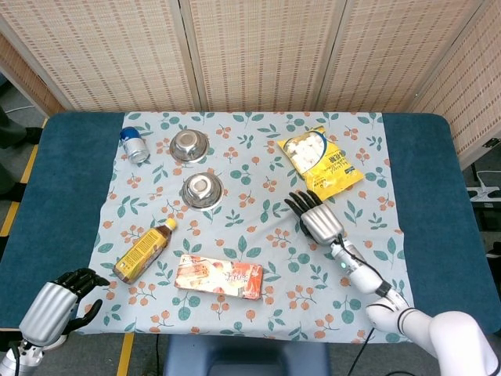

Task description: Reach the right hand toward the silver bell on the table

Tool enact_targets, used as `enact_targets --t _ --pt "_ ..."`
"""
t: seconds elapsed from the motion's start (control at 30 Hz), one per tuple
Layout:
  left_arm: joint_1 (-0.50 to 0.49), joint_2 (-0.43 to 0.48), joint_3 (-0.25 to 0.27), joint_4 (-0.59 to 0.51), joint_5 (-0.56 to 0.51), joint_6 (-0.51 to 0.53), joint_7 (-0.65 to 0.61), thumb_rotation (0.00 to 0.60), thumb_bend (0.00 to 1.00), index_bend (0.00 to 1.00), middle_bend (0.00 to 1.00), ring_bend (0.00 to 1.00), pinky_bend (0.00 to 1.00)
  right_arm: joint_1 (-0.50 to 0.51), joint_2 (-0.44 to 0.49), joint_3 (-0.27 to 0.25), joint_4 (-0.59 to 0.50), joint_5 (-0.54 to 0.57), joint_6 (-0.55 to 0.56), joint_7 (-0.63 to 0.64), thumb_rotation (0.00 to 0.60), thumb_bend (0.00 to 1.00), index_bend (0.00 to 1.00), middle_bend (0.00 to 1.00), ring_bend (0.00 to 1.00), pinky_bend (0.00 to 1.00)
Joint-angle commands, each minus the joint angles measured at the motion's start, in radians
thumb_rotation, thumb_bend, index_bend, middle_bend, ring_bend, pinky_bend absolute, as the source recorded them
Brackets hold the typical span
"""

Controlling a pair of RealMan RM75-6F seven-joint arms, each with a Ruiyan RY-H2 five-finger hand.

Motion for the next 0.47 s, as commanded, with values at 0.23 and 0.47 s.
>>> enact_targets --t 0.23,0.47 --pt "-0.001 -0.002 -0.001 -0.003 -0.005 -0.008 0.008 0.6 0.43 0.37 0.43 0.3 0.47 -0.354 0.464 -0.149 -0.65 0.12 0.253 -0.323 0.6 1.0 0.0 0.0 0.0 0.05" --pt "-0.005 -0.021 -0.002 0.009 -0.006 -0.026 0.033 0.6 0.43 0.37 0.42 0.3 0.47 -0.468 0.55 -0.174 -0.755 0.182 0.341 -0.36 0.6 1.0 0.01 0.0 0.0 0.06"
